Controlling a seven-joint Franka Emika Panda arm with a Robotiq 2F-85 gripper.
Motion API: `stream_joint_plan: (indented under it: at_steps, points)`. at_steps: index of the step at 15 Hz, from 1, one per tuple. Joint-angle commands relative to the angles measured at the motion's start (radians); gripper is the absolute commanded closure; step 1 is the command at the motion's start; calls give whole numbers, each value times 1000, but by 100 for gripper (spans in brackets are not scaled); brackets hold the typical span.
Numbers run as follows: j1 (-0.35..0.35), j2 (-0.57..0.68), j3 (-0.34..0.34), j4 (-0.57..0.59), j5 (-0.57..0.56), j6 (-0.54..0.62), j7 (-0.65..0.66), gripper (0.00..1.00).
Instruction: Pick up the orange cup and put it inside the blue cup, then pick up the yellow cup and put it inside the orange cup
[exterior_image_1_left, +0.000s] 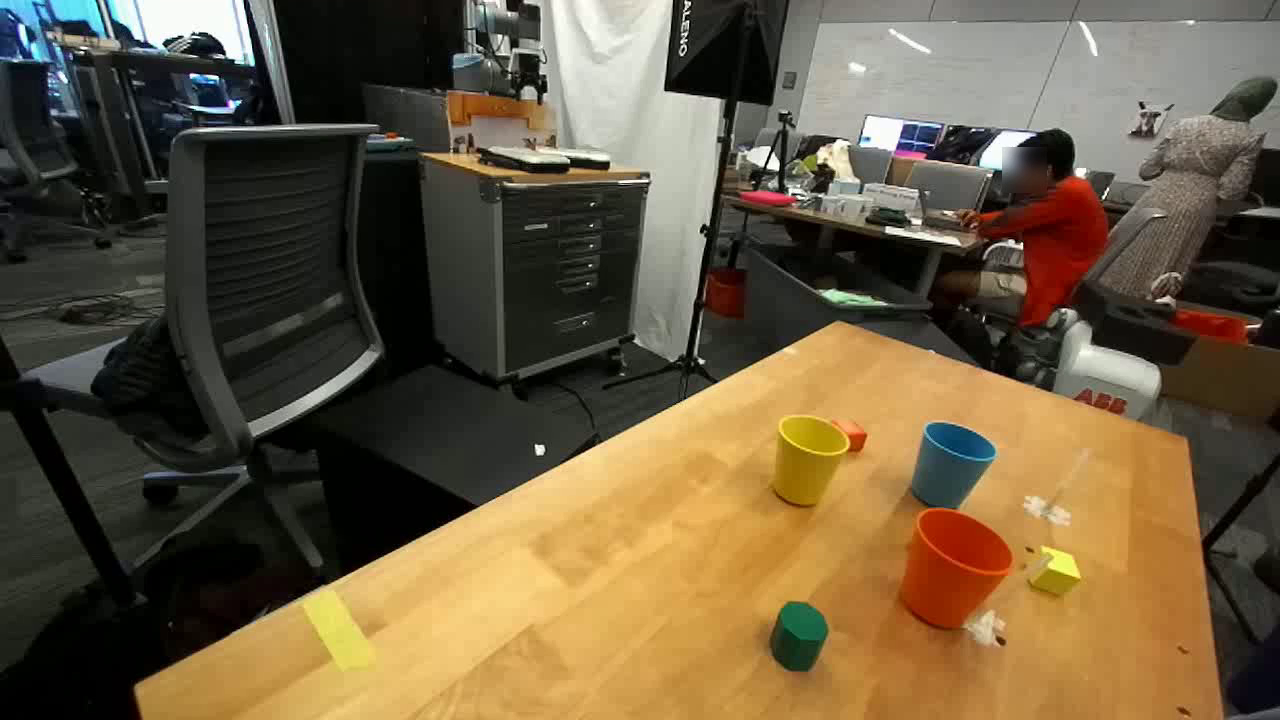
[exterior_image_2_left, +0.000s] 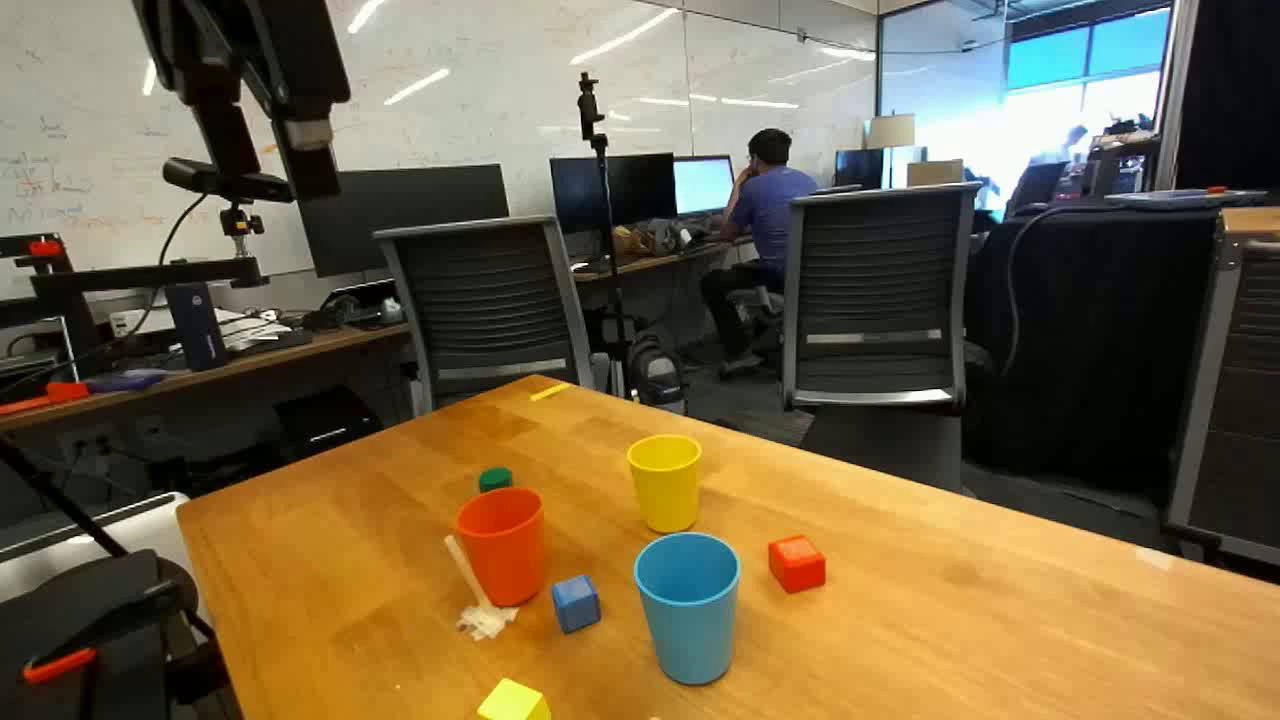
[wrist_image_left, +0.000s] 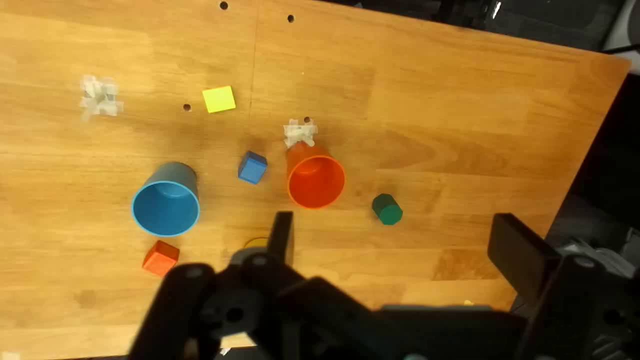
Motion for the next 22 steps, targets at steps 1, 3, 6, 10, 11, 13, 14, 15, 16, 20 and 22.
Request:
stream_joint_plan:
  at_steps: [1, 3, 6, 10, 11, 13, 14, 15, 16, 20, 22]
  points:
    - [-21, 5, 18, 5, 13, -2, -11, 0]
    - [-21, 2, 17, 11, 13, -2, -11, 0]
    - [-20, 2, 17, 12, 12, -2, -11, 0]
    - [-21, 2, 17, 12, 12, -2, -11, 0]
    - [-20, 2, 17, 12, 12, -2, -11, 0]
    - [-23, 14, 13, -3, 15, 39, -10, 0]
    - [-21, 28, 10, -4, 15, 52, -13, 0]
    - [-18, 46, 7, -5, 20, 71, -17, 0]
    - [-14, 66, 2, -7, 31, 107, -19, 0]
    - [-6, 172, -4, -25, 84, 319, -15, 0]
    - [2, 265, -3, -11, 119, 398, -14, 0]
